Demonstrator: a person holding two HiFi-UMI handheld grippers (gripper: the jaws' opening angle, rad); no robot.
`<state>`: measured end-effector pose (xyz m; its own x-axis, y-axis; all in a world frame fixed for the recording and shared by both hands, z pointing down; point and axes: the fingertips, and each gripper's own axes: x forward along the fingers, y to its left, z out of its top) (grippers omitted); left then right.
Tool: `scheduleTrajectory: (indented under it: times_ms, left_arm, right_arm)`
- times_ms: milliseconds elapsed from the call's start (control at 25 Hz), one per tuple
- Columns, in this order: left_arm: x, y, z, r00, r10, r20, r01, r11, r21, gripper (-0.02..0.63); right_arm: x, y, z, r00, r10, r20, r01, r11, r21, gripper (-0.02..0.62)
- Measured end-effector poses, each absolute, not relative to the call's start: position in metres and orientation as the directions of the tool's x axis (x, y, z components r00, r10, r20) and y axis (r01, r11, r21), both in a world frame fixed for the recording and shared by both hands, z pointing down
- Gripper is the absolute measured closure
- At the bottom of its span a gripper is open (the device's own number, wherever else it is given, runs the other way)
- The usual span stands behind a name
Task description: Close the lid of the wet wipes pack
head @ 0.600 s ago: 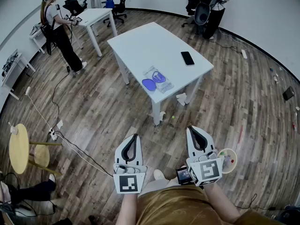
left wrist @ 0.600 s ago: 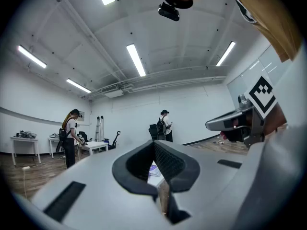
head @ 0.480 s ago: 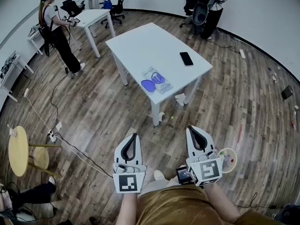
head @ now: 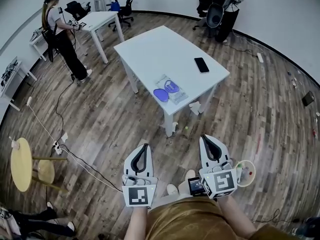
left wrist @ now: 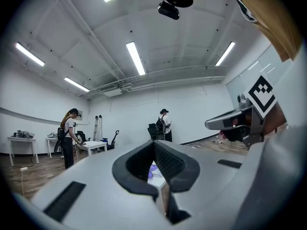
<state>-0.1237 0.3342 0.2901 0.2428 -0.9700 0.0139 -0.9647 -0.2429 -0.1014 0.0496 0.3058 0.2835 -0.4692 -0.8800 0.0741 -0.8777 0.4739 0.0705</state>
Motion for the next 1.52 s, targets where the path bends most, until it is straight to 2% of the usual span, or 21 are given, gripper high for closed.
scheduleTrajectory:
  times_ms: [360,1520]
  left_arm:
    - [-0.129,0.311,0.295,0.215,-0.976,0.021,-0.97,-0.216,-0.108,0.6]
    - [-0.071,0.189,0.316,0.157,-0.983,0.094,-0.971,-0.171,-0.168,0.6]
  right_arm:
    - [0.05,0.28,0.292,-0.486,-0.87,0.081,-0.87,0.491,0.051,0.588]
    - [0.098,0.146,0.311,-0.55,-0.831,0.086,-0.833,0.553,0.008,0.588]
